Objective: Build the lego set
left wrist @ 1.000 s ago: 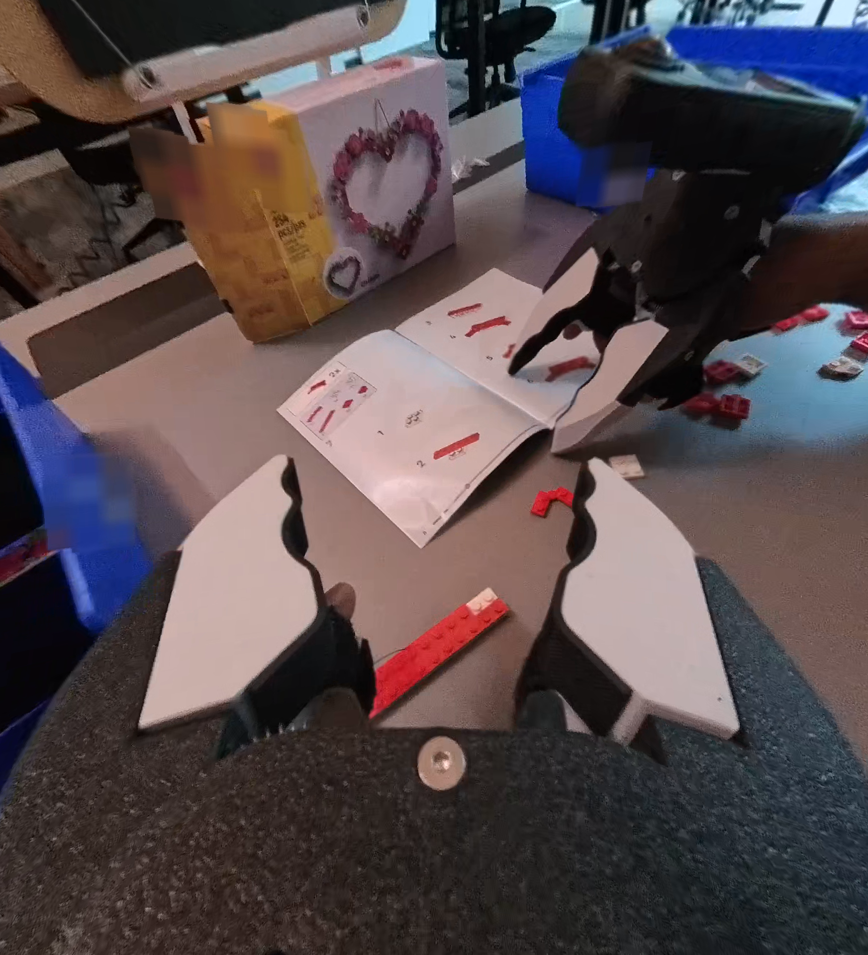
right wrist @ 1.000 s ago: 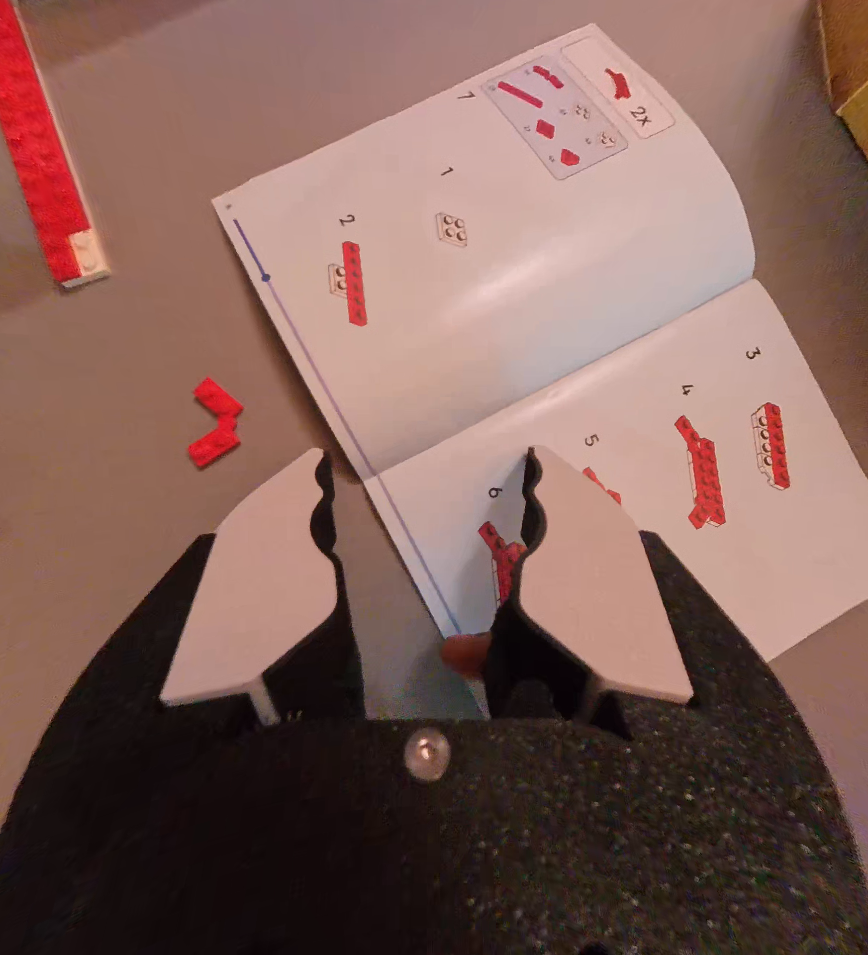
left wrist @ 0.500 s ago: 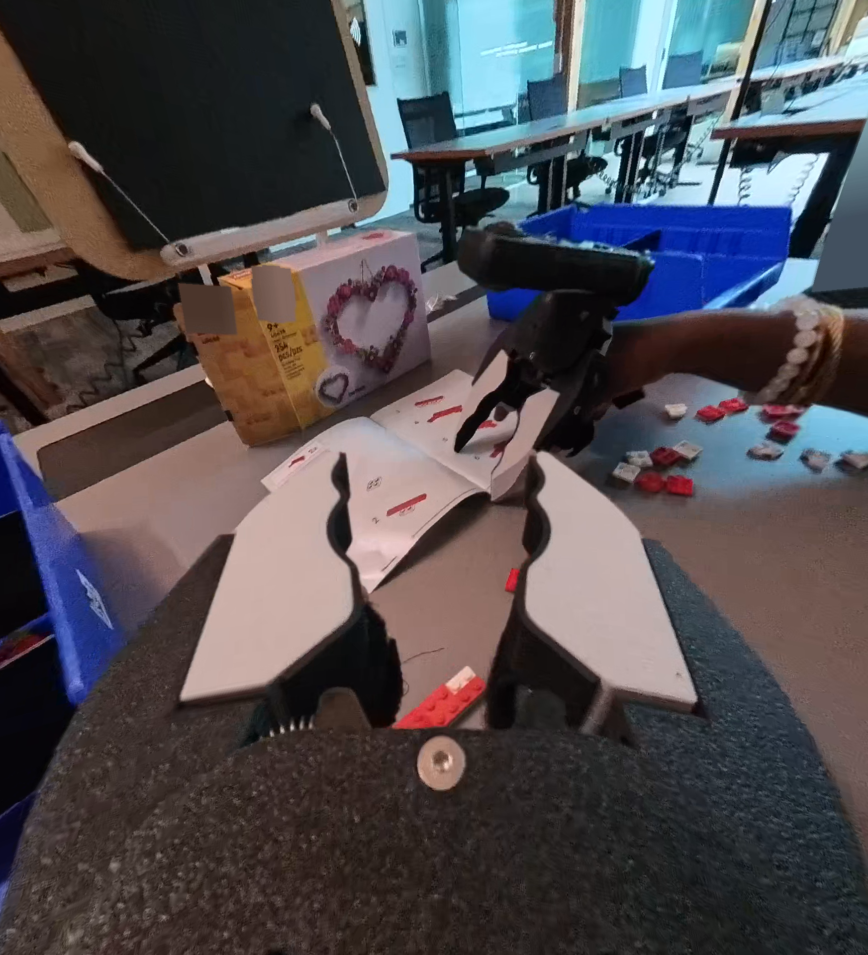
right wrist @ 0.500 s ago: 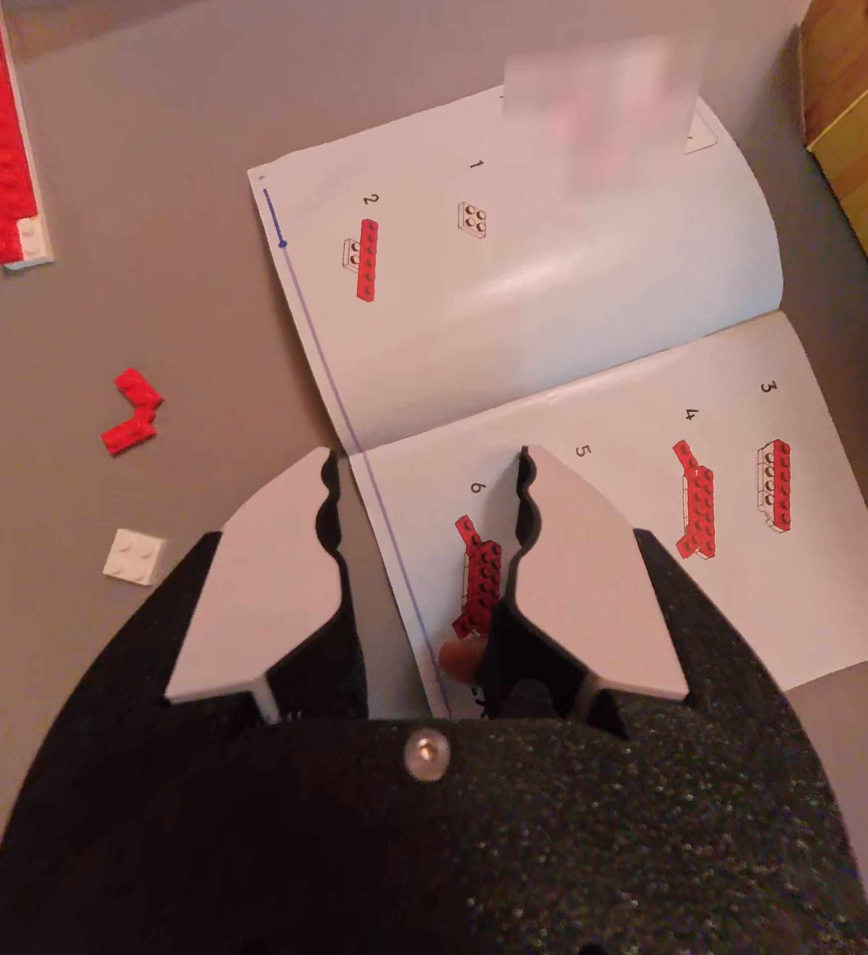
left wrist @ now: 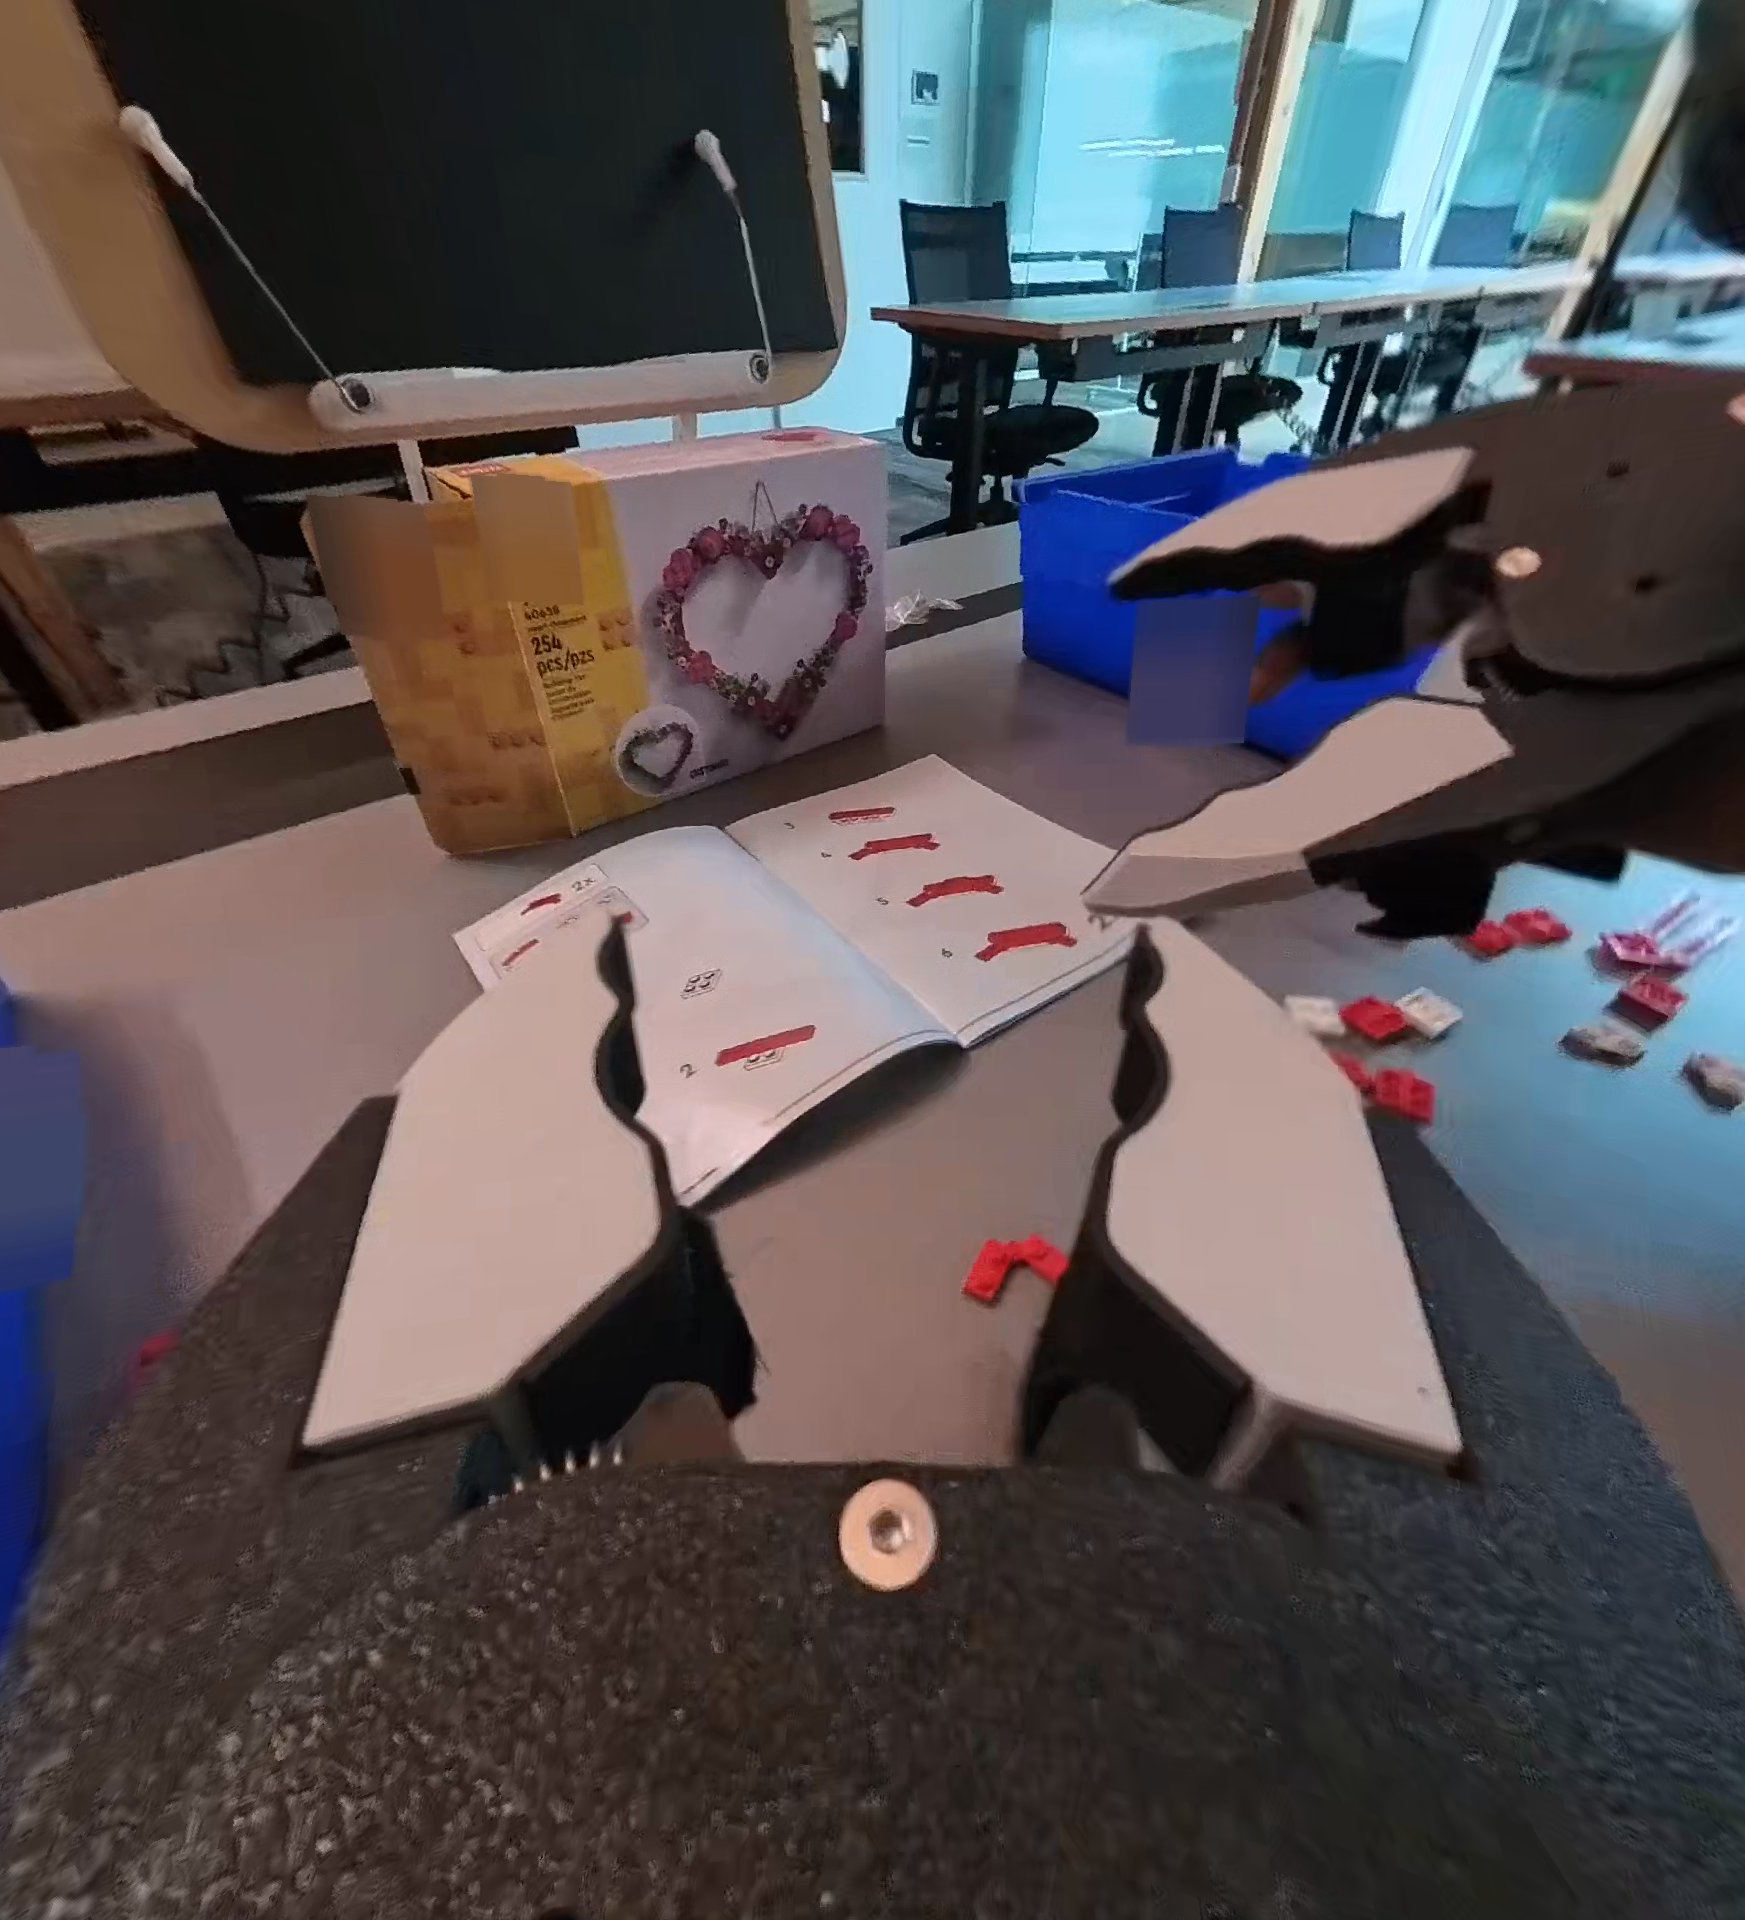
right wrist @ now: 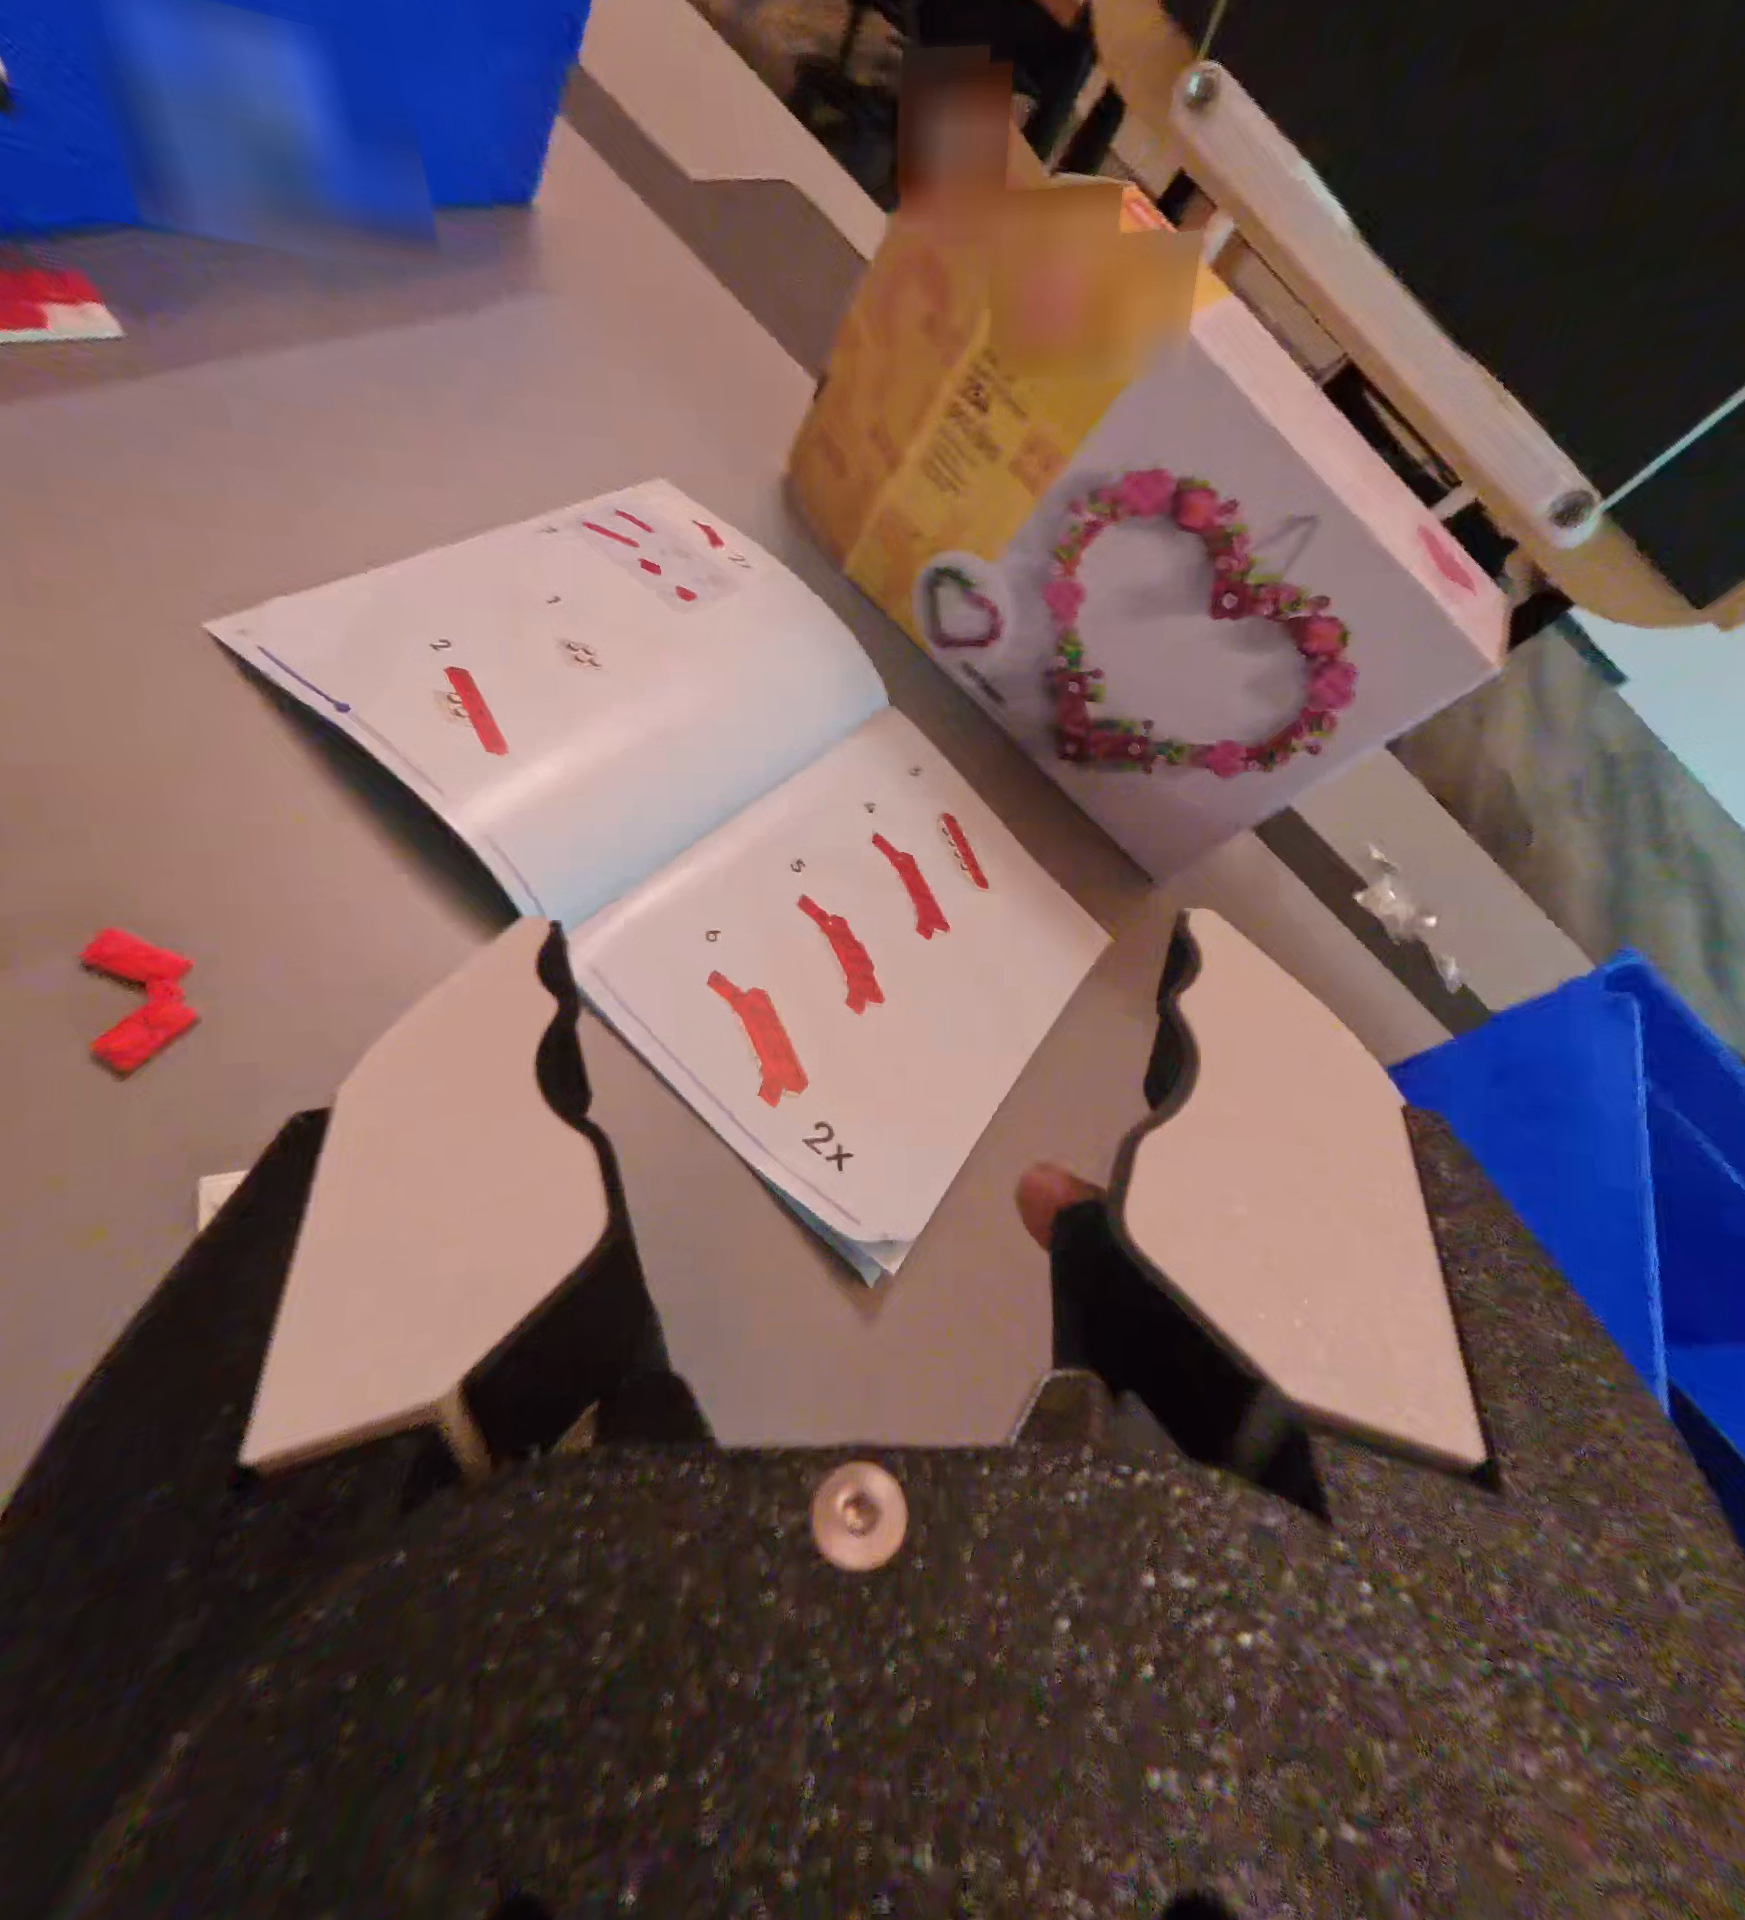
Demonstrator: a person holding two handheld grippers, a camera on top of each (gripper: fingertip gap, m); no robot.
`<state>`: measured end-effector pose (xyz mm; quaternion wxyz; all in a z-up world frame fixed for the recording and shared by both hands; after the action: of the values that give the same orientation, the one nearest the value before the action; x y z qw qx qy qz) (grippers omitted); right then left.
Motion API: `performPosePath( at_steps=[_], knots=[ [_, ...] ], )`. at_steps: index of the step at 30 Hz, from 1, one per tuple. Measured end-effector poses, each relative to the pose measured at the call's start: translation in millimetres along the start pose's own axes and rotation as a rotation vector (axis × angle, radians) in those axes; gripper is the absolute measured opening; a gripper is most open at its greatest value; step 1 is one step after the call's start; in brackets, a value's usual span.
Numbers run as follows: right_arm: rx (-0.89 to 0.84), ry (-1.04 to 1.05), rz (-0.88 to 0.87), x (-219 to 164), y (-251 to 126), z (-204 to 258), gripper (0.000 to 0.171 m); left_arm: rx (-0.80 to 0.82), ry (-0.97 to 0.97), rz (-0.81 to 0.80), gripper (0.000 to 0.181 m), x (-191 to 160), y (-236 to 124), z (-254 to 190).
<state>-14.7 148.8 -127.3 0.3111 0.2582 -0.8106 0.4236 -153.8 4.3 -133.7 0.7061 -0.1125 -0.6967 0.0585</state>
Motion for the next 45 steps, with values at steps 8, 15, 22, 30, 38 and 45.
performPosePath(
  at_steps=[8,15,22,30,38,45],
  knots=[
    [-0.033,0.186,0.053,-38,-12,16,0.110,-0.089,-0.038,0.094,0.146,0,10,-17],
    [-0.073,0.229,0.055,-55,-21,14,0.108,-0.073,0.040,0.021,0.116,1,5,-23],
    [-0.039,0.328,-0.213,-54,-31,10,0.079,0.014,0.052,-0.088,0.061,3,2,-23],
    [-0.140,0.442,-0.363,-48,-43,-5,0.147,0.311,0.010,-0.164,0.146,22,-7,-14],
    [-0.374,0.530,-0.304,-39,-50,-21,0.136,0.629,-0.023,-0.080,0.144,25,-16,7],
    [-0.357,0.559,-0.251,-42,-41,-16,0.134,0.632,-0.029,-0.030,0.142,16,-15,9]
  ],
)
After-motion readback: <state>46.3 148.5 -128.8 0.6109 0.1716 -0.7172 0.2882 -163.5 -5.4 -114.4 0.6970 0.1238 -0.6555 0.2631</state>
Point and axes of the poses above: each gripper's, where its closed fingertips meet, y out along the fingers, x out of its top, z = x × y across the jaws, the point moved 9 cm from there along -y, back along the fingers, and after that the axes turned 6 degrees about z, right-handed, at the moved point
